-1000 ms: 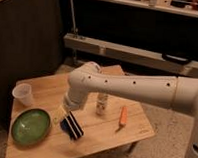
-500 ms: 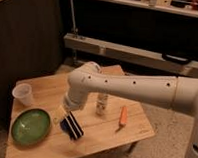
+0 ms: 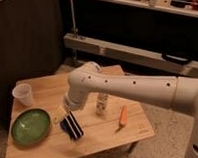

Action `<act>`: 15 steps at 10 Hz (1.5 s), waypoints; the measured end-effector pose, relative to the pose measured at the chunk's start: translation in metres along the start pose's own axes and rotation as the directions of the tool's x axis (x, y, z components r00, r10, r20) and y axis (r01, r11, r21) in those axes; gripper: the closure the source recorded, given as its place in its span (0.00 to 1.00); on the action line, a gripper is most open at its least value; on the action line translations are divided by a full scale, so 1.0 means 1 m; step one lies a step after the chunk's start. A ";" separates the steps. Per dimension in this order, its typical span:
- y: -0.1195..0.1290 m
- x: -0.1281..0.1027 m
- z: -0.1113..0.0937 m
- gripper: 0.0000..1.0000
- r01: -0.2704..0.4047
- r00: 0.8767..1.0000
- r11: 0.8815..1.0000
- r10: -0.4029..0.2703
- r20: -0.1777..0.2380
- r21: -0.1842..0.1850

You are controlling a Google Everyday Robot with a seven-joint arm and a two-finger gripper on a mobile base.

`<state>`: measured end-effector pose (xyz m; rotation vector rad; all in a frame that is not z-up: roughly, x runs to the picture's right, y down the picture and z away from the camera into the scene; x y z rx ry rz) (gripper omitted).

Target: Place the pepper in the ceramic cup

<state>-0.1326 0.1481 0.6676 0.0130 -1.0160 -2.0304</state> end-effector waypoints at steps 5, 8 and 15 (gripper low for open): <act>0.000 0.000 0.000 0.20 0.000 1.000 1.000 0.000 0.000 0.000; 0.000 0.000 0.000 0.20 0.000 1.000 1.000 0.000 0.000 0.000; 0.005 0.003 -0.007 0.20 -0.040 0.999 0.999 0.039 -0.003 -0.030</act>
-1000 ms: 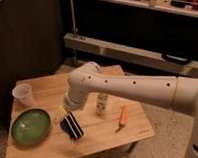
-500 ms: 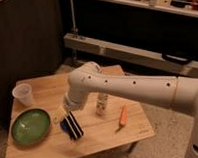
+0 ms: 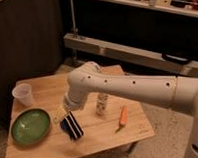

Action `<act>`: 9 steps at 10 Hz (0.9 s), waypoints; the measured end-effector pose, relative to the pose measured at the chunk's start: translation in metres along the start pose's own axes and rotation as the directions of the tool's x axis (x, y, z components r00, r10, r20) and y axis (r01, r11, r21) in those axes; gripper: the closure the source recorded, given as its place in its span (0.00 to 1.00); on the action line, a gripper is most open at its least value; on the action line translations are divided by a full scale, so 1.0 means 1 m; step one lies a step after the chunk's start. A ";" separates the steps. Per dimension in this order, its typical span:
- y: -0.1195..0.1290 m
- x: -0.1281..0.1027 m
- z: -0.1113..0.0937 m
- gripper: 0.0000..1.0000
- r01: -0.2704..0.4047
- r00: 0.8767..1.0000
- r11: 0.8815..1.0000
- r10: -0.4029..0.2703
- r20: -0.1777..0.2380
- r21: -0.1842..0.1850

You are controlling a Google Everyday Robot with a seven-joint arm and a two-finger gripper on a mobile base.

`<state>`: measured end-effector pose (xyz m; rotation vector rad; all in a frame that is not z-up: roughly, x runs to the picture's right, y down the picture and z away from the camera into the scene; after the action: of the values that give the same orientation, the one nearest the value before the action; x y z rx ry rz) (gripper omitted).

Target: Place the pepper in the ceramic cup

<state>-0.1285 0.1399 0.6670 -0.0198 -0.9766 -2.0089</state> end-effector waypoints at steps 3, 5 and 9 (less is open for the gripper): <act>0.036 -0.010 -0.036 0.20 -0.148 0.989 0.985 0.146 -0.030 -0.090; 0.068 -0.036 -0.070 0.20 -0.243 0.969 0.958 0.235 -0.071 -0.149; 0.129 -0.094 -0.116 0.20 -0.415 0.909 0.882 0.396 -0.128 -0.223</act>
<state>0.0605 0.0923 0.6345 -0.2588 -0.6055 -1.7104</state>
